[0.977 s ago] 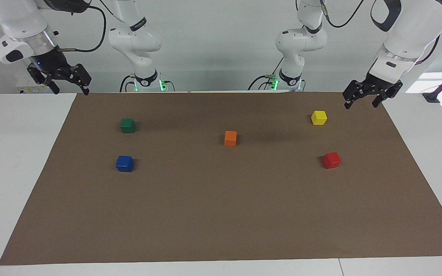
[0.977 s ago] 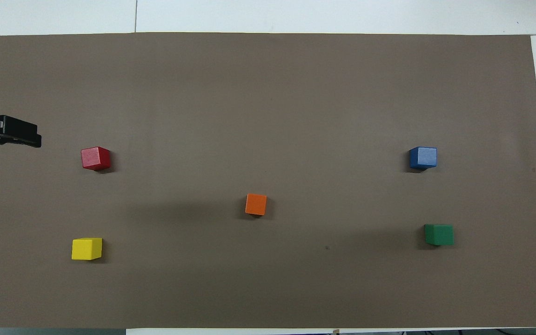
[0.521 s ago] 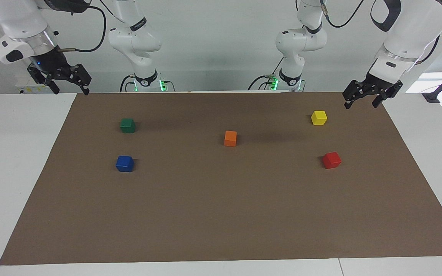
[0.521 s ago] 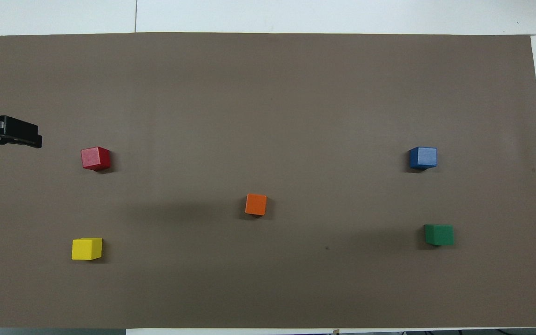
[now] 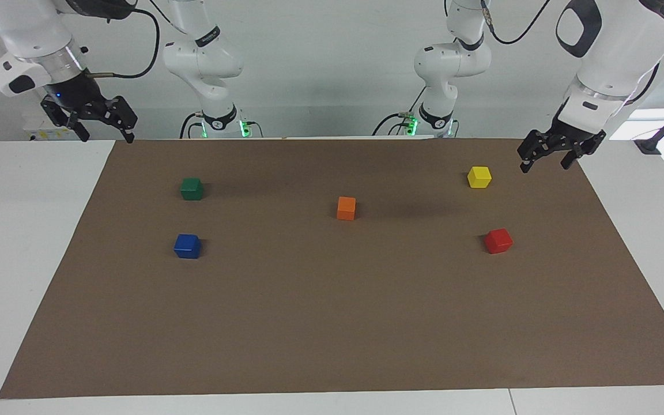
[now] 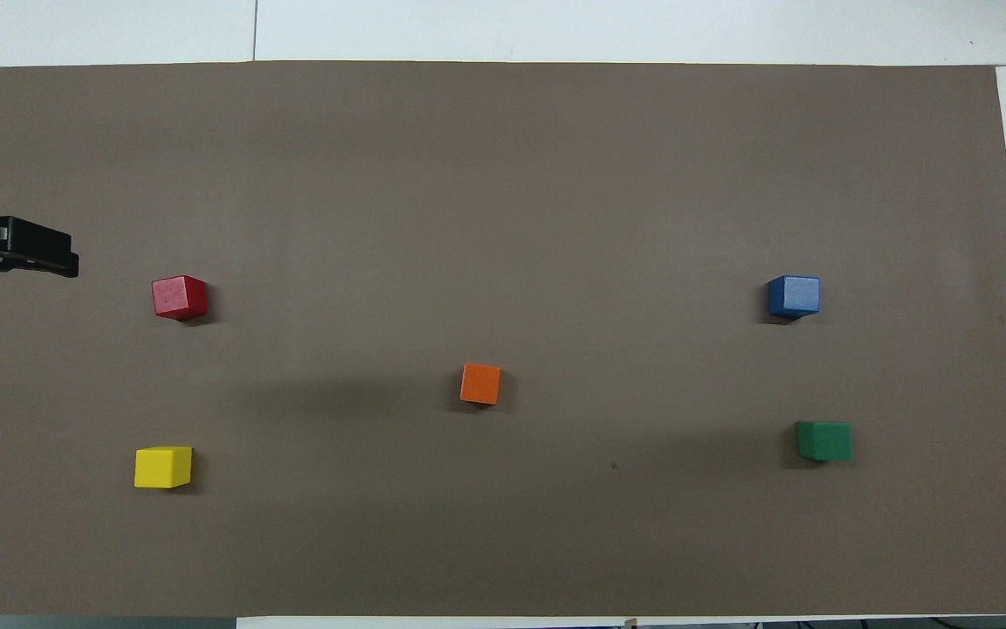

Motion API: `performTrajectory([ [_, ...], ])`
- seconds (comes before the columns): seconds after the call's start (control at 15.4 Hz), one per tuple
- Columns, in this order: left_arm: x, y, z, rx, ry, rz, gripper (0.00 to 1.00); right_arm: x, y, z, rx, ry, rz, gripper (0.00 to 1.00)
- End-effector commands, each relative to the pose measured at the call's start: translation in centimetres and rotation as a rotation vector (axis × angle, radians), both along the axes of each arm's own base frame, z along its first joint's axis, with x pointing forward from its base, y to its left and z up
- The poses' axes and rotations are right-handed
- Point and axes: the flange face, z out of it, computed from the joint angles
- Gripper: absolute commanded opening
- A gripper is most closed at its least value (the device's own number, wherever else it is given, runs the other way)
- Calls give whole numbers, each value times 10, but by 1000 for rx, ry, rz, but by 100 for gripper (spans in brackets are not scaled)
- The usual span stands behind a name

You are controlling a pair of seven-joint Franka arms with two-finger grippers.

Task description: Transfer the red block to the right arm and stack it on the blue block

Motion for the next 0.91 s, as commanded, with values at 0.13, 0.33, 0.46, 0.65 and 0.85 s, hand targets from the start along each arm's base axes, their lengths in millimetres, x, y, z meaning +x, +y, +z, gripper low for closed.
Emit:
performTrajectory([
  [0.13,19,15,-79,-4,-19,34,100,-3,0,4,15,2,-5,100],
  [0.33,18,27,-129,-7,-48,55,100,-2,0,4,15,1,-7,100],
  [0.46,20,36,-156,-9,-68,70,100,-2,0,4,15,1,-5,100],
  [0.65,26,36,-185,-18,-63,134,100,-2,1,4,15,1,-5,100],
  [0.85,21,28,-206,-22,-63,155,100,-2,0,4,15,1,-2,100],
])
